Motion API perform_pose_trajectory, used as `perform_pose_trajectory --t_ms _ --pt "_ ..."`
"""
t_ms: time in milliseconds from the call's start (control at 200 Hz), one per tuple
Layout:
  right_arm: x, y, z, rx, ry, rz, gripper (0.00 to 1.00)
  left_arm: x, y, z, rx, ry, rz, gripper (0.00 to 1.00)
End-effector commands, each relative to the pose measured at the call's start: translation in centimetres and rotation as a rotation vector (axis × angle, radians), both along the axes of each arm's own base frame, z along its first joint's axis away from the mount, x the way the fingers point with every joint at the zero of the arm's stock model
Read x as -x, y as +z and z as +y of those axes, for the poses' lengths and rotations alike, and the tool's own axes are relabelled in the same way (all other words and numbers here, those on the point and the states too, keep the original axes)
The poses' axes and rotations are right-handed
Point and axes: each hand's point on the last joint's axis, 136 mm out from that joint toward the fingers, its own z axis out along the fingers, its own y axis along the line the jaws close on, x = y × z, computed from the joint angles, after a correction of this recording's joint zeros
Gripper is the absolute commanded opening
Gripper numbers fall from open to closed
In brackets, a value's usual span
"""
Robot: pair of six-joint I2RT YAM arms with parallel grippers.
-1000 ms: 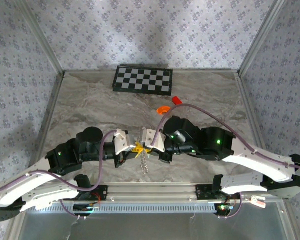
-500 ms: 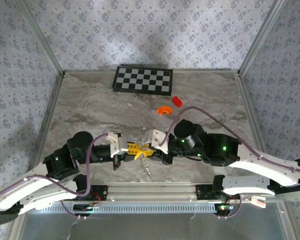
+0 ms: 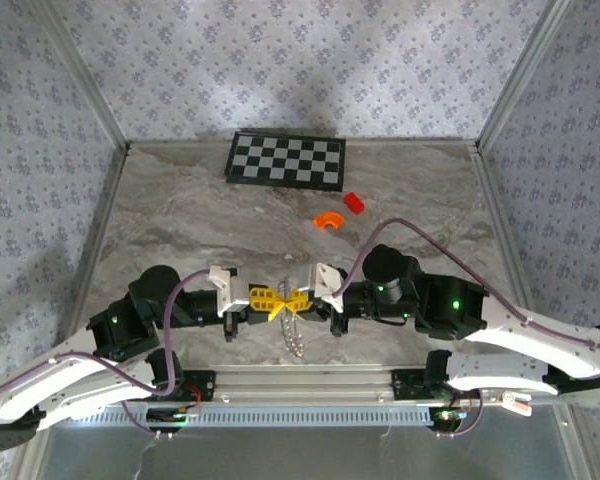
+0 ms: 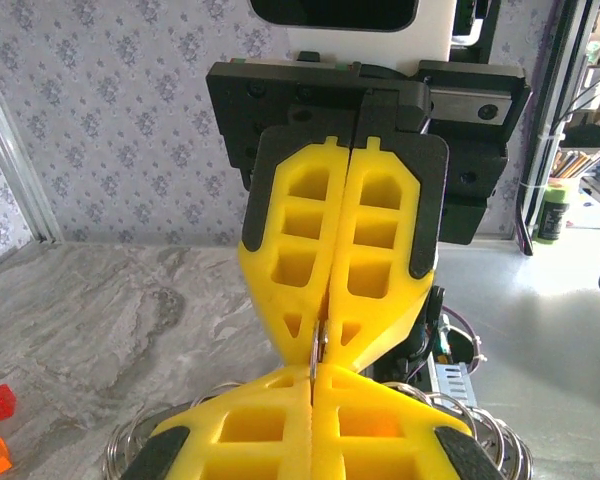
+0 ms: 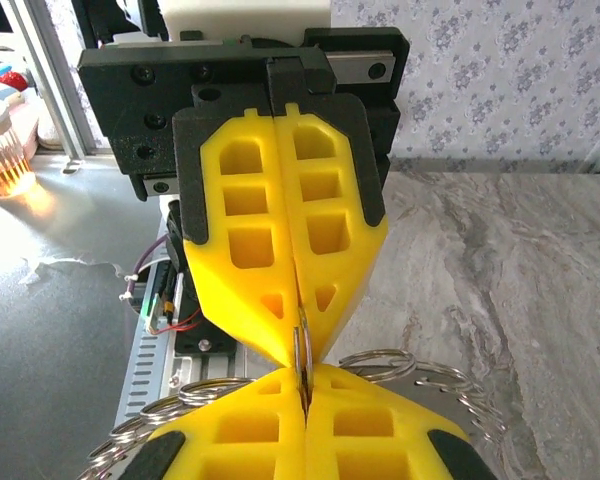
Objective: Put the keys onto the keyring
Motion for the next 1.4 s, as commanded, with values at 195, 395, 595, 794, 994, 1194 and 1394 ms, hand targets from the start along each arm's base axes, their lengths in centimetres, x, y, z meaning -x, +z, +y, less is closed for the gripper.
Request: perform_pose_trajectory --t_ms 195,395,595,794,994,1194,1394 --pt "-1.4 0.3 -1.3 0.063 -0.087 -0.065 0.0 -1.7 0.2 1.0 -0.09 0.118 -0.03 0.29" --pt "-1.9 -0.4 -1.7 0.196 -0.104 -0.105 0.0 -2.2 -0.7 1.3 -0.169 0.143 -0.032 0.33" --pt "-1.5 -0.8 -1.3 0.27 -0.077 -0.122 0.0 -2.0 -0.4 0.8 -0.173 0.121 -0.038 0.35" --pt "-1.4 -1.2 -0.7 0.316 -0.059 -0.126 0.0 -2.1 -0.2 0.0 -0.168 0.106 -0.046 0.35" --pt "-1.2 -1.1 -0.5 0.316 -0.05 -0.124 0.0 -2.3 -0.2 -0.5 -0.167 0.104 -0.054 0.28" --pt "-1.3 -1.5 -0.2 0.328 -0.05 -0.115 0.0 -2.4 -0.2 -0.9 -0.172 0.097 -0.056 0.14" --pt "-1.4 -1.7 -0.2 0.333 -0.059 -0.11 0.0 -2.2 0.0 -0.9 -0.148 0.09 -0.055 0.0"
